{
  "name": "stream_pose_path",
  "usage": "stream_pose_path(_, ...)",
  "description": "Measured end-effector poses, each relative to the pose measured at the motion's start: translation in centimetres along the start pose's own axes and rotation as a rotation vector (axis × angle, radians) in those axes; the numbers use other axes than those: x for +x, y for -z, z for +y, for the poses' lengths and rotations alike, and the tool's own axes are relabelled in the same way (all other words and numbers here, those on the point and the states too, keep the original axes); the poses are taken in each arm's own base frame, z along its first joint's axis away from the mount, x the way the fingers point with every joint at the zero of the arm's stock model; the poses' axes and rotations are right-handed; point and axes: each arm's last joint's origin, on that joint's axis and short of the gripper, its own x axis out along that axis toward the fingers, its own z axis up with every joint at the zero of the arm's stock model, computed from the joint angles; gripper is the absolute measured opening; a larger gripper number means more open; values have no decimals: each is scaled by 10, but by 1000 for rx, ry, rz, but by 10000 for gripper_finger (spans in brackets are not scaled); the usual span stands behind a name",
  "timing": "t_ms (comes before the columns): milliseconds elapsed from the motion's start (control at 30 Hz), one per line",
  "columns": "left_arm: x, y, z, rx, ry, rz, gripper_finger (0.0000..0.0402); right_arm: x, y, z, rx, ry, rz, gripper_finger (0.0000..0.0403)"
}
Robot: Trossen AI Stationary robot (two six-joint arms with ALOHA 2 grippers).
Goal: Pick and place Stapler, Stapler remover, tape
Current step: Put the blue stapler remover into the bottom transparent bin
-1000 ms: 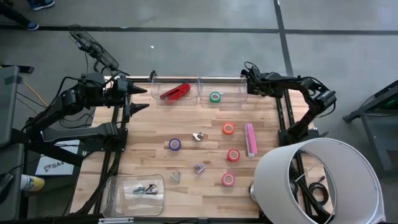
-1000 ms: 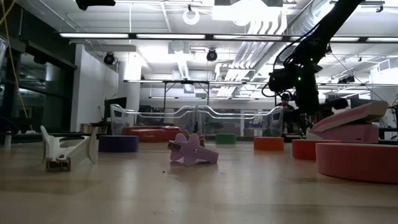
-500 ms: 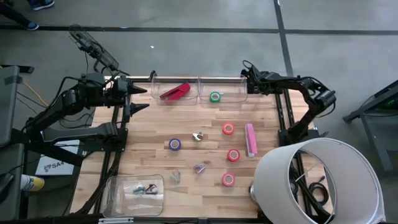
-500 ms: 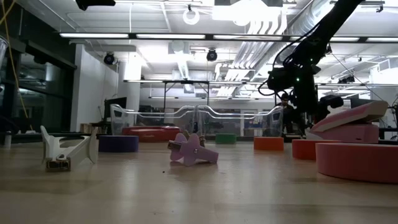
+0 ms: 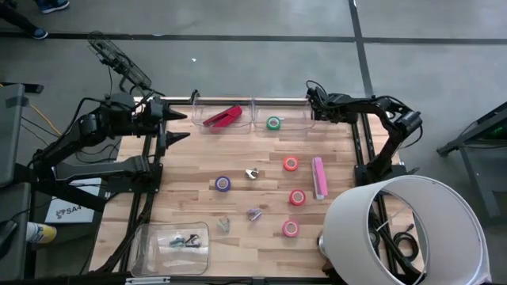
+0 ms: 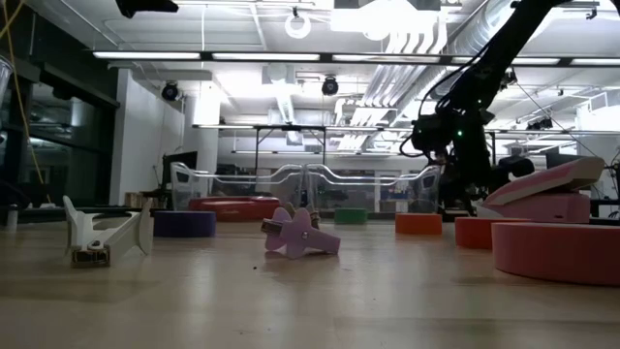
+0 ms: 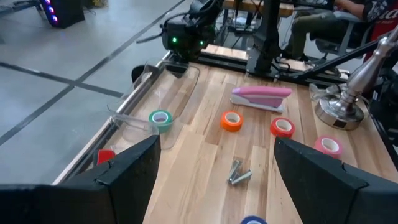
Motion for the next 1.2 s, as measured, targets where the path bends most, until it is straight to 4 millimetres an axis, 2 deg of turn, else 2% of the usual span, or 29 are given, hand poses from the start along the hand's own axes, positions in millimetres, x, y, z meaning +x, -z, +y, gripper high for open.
stream_pose_path(133, 0, 2, 0, -3, 0, 24, 310, 0, 0, 0, 38, 2, -3, 184)
stream_pose_path(267, 0, 3, 0, -3, -1, 30, 310, 1, -1, -1, 49, -12, 17, 157)
stream_pose_path(700, 0, 3, 0, -2, 7, 29, 310, 4, 0, 0, 17, 12, 13, 12)
stream_pose_path(1067, 0, 2, 0, -4, 9, 25, 310, -1, 4, -4, -7, -21, 107, 0)
stream_pose_path(1200, 0, 2, 0, -8, 10, 25, 310, -8, 4, -7, -10, -27, 108, 0)
